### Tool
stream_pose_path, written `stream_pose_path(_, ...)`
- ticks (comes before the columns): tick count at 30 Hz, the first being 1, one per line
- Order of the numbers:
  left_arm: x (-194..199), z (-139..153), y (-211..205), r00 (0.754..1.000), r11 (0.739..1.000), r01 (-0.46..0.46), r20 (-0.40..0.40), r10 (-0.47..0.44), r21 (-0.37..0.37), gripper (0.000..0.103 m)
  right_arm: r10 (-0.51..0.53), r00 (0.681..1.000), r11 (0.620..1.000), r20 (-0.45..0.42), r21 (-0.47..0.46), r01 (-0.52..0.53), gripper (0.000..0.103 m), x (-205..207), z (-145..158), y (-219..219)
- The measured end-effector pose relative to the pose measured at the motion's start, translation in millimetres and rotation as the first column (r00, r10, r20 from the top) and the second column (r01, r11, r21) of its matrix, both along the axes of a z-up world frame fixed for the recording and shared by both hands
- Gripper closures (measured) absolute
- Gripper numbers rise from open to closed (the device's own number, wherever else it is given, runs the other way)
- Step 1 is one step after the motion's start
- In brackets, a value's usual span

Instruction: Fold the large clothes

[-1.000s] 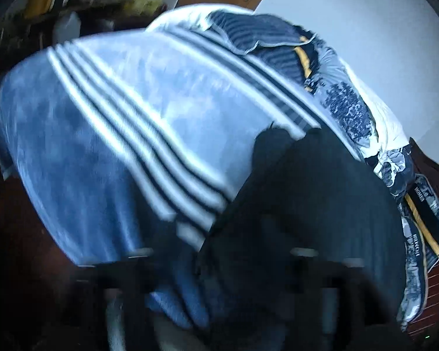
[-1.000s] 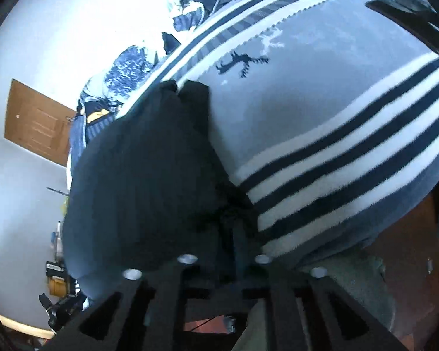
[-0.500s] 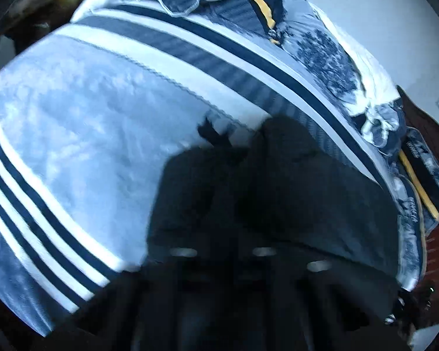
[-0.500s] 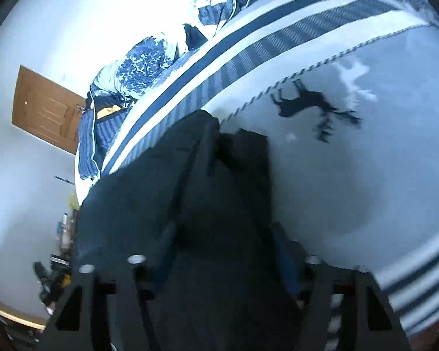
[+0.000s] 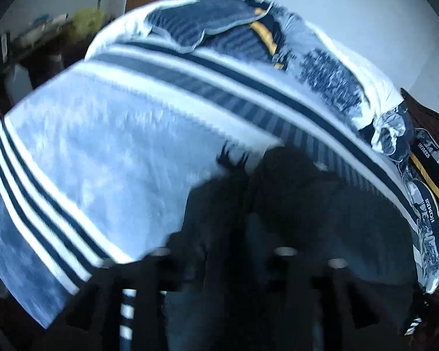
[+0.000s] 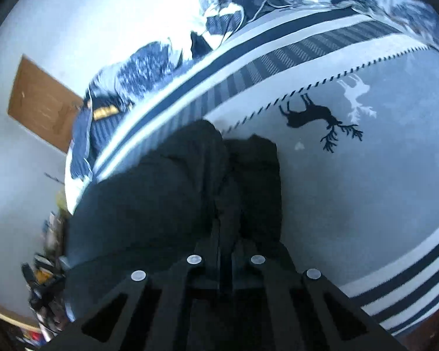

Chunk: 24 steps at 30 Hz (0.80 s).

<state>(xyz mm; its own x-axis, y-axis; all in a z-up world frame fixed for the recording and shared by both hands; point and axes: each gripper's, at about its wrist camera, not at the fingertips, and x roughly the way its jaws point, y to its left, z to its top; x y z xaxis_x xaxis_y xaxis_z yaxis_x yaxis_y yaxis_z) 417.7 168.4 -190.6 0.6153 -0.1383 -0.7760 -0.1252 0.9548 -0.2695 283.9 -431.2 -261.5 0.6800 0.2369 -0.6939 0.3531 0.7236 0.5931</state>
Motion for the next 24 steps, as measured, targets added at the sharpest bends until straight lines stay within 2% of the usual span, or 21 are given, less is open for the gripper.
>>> stream_pose_path(2, 12, 11, -2, 1.0, 0.999, -0.002, 0.022, 0.001, 0.038, 0.041, 0.012, 1.0, 1.0, 0.012, 0.0, -0.012, 0.071, 10, 9, -6)
stream_pose_path(3, 21, 13, -4, 1.0, 0.999, 0.013, 0.016, -0.014, 0.042, 0.041, 0.018, 1.0, 1.0, 0.01, -0.016, -0.018, 0.045, 17, 13, -8)
stream_pose_path(4, 34, 13, -11, 0.999, 0.998, 0.042, -0.006, -0.042, 0.053, 0.041, 0.025, 1.0, 0.999, 0.019, -0.024, -0.024, 0.03, 22, 16, -9)
stream_pose_path(7, 63, -5, -25, 0.993, 0.992, 0.092, -0.076, -0.086, 0.083, 0.041, 0.075, 0.997, 0.997, 0.017, -0.033, -0.075, 0.03, 55, 19, -9)
stream_pose_path(8, 70, -12, -26, 0.991, 0.993, 0.097, -0.095, -0.09, 0.066, 0.052, 0.083, 0.997, 0.996, 0.007, -0.03, -0.082, 0.03, 64, 17, -10)
stream_pose_path(9, 78, -19, -26, 0.989, 0.994, 0.101, -0.109, -0.096, 0.038, 0.074, 0.095, 0.995, 0.995, -0.012, -0.028, -0.096, 0.032, 75, 13, -10)
stream_pose_path(11, 80, -25, -25, 0.987, 0.993, 0.115, -0.112, -0.115, -0.003, 0.102, 0.105, 0.992, 0.994, -0.07, -0.022, -0.107, 0.045, 96, 2, -11)
stream_pose_path(12, 81, -24, -26, 0.988, 0.992, 0.127, -0.087, -0.125, 0.011, 0.102, 0.113, 0.99, 0.993, -0.09, -0.007, -0.114, 0.076, 103, -4, -12)
stream_pose_path(13, 82, -22, -31, 0.991, 0.991, 0.121, -0.067, -0.117, 0.057, 0.102, 0.105, 0.987, 0.994, -0.122, -0.019, -0.108, 0.101, 107, -6, -13)
stream_pose_path(16, 90, -34, -35, 0.992, 0.984, 0.094, -0.093, -0.08, 0.153, 0.103, 0.079, 0.989, 0.992, -0.126, -0.089, -0.091, 0.101, 107, 1, -15)
stream_pose_path(17, 94, -42, -34, 0.99, 0.979, 0.08, -0.128, -0.056, 0.188, 0.103, 0.07, 0.986, 0.989, -0.149, -0.116, -0.088, 0.101, 110, -2, -14)
stream_pose_path(18, 96, -48, -32, 0.988, 0.979, 0.069, -0.15, -0.04, 0.191, 0.103, 0.068, 0.98, 0.986, -0.187, -0.135, -0.094, 0.101, 115, -10, -12)
stream_pose_path(20, 90, -45, -20, 0.99, 0.993, 0.034, -0.142, -0.018, 0.109, 0.103, 0.074, 0.974, 0.986, -0.216, -0.129, -0.104, 0.101, 117, -18, -9)
stream_pose_path(22, 66, -27, -3, 0.998, 0.999, -0.011, -0.059, 0.013, 0.043, 0.103, 0.059, 0.985, 0.989, -0.163, -0.126, -0.08, 0.099, 106, -2, -9)
stream_pose_path(23, 51, -19, 2, 0.999, 0.999, -0.022, -0.025, 0.023, 0.047, 0.099, 0.049, 0.99, 0.989, -0.132, -0.131, -0.067, 0.099, 97, 7, -10)
stream_pose_path(24, 40, -14, 7, 1.0, 0.998, -0.028, -0.006, 0.028, 0.053, 0.082, 0.038, 0.995, 0.99, -0.096, -0.13, -0.051, 0.098, 84, 16, -10)
